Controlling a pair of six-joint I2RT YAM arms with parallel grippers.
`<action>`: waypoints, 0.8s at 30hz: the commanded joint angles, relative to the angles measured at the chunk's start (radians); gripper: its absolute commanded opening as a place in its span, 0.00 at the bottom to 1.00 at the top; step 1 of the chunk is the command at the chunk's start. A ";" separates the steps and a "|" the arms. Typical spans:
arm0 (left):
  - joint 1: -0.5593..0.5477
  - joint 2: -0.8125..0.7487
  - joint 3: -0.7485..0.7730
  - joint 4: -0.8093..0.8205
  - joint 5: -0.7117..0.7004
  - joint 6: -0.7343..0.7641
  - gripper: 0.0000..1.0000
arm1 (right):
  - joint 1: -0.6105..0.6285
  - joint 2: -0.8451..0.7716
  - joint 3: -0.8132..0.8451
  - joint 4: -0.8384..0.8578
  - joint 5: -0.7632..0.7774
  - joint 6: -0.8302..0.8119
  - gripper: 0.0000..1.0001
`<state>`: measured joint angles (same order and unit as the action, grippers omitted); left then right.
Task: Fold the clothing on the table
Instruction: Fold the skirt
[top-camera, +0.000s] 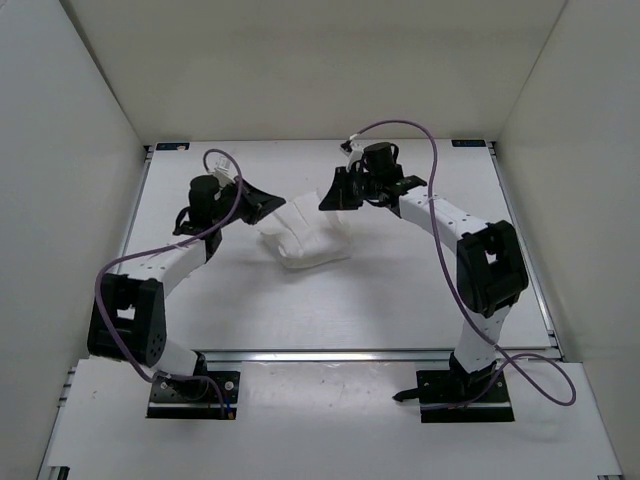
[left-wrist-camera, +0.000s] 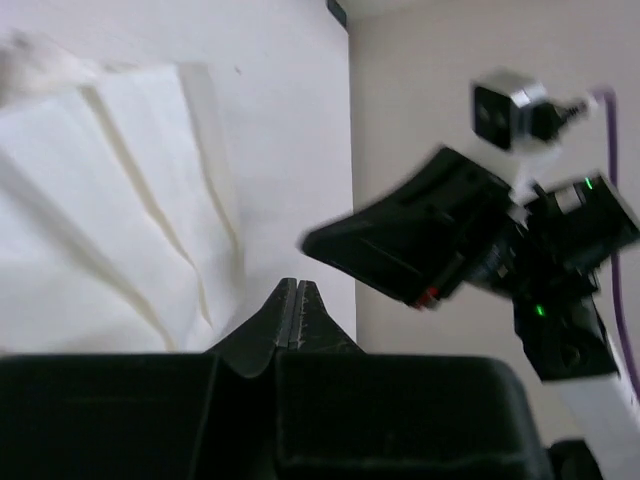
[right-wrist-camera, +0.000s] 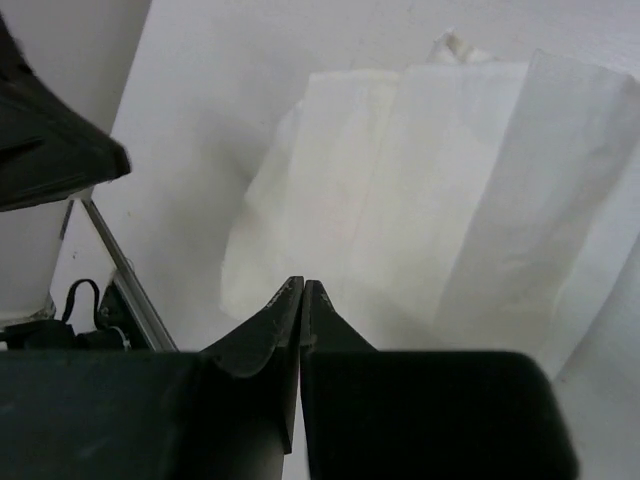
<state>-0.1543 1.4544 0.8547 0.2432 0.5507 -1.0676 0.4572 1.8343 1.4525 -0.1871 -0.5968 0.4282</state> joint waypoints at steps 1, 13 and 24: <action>-0.106 0.027 -0.023 0.155 0.035 0.008 0.00 | -0.003 0.052 -0.026 0.006 -0.009 -0.039 0.00; -0.234 0.205 -0.177 0.035 -0.126 0.141 0.00 | -0.041 0.206 -0.124 0.129 -0.096 -0.040 0.00; -0.149 0.216 -0.237 -0.055 -0.114 0.213 0.00 | -0.098 0.181 -0.190 0.169 -0.093 -0.034 0.00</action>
<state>-0.3302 1.6775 0.6174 0.2390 0.4164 -0.9012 0.3752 2.0468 1.2774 -0.0544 -0.6964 0.4038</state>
